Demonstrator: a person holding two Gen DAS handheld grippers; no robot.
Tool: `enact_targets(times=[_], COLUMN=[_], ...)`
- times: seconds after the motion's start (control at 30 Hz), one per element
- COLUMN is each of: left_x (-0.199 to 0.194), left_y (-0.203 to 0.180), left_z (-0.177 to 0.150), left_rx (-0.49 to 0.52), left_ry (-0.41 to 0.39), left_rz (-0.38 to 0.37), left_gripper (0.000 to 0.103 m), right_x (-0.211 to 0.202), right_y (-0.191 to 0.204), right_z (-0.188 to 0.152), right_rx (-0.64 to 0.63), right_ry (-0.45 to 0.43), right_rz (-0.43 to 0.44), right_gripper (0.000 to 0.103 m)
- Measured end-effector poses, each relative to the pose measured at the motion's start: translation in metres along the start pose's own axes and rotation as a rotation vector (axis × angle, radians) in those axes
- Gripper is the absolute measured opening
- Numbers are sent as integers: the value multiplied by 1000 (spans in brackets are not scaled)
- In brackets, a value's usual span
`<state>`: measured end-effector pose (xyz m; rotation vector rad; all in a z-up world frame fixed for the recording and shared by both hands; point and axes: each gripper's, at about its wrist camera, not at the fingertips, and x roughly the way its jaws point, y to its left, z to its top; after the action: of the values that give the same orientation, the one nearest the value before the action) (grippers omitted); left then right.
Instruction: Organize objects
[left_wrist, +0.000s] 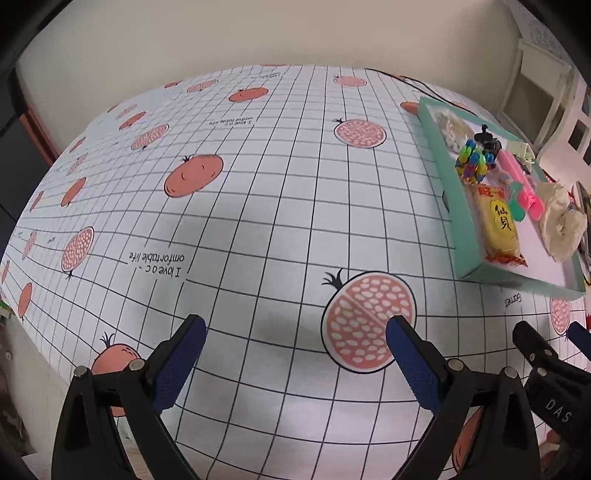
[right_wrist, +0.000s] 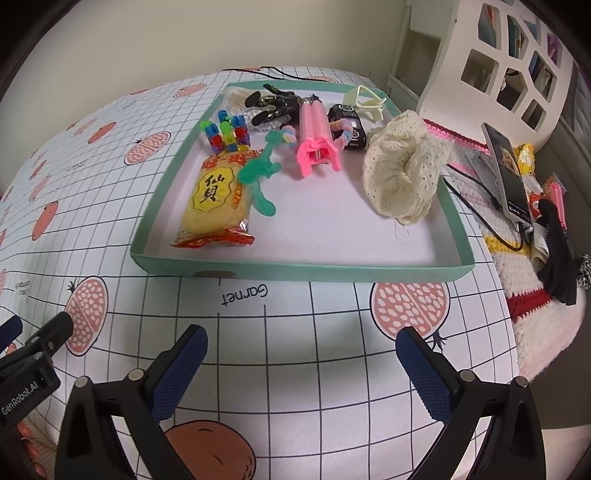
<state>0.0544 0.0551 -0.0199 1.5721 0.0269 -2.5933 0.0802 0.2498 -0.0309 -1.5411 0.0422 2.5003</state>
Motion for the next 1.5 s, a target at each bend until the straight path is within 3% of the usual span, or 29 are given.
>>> enact_targets(times=[0.43, 1.5], left_x=[16, 18], left_y=[-4, 0], left_z=[-5, -6], left_rx=[7, -31], left_ry=[33, 33], left_rz=[18, -23], left_gripper=[98, 100], right_x=[9, 5], right_y=[4, 4], right_z=[-4, -7], right_rx=[3, 22], right_ry=[16, 9], right_rz=[15, 55], right_gripper=[103, 103])
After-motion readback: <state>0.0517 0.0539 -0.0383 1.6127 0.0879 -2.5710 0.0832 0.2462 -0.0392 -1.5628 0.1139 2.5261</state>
